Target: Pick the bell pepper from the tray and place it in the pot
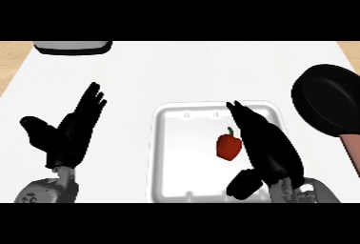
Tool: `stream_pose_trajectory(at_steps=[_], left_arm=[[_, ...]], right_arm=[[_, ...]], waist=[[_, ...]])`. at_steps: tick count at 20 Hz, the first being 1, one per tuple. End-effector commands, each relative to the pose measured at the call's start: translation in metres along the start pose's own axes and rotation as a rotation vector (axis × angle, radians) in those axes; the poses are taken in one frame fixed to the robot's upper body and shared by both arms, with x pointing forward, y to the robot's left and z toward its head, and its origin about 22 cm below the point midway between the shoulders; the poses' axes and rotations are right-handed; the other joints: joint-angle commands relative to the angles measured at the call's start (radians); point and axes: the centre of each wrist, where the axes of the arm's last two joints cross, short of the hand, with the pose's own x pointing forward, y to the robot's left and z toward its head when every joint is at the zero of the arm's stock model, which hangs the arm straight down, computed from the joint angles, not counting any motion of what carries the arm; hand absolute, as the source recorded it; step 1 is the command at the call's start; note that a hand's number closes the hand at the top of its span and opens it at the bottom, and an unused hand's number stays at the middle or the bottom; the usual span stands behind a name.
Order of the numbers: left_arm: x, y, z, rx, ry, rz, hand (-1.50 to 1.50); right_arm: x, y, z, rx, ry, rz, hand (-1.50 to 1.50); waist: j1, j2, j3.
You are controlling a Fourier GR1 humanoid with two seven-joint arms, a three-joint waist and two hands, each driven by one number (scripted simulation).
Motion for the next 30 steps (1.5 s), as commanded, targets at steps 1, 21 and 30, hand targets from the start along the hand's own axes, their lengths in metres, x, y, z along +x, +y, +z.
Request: stream_pose_trajectory(at_steps=[1,21,30], left_arm=[[0.014,0.0,0.003,-0.004,-0.009,0.01,0.0],[0.009,-0.017,0.002,-0.004,0.008,0.008,0.0],[0.008,0.006,-0.004,-0.008,-0.007,0.005,0.0]], right_arm=[[0.026,0.014,0.0,0.001,0.112,0.004,-1.5],[0.01,0.048,-0.06,0.091,0.293,0.146,-1.5],[0.004,0.068,-0.076,0.149,0.335,0.177,-1.5]], waist=[[0.003,0.0,0.0],[0.001,0.001,0.0],[0.0,0.001,0.0]])
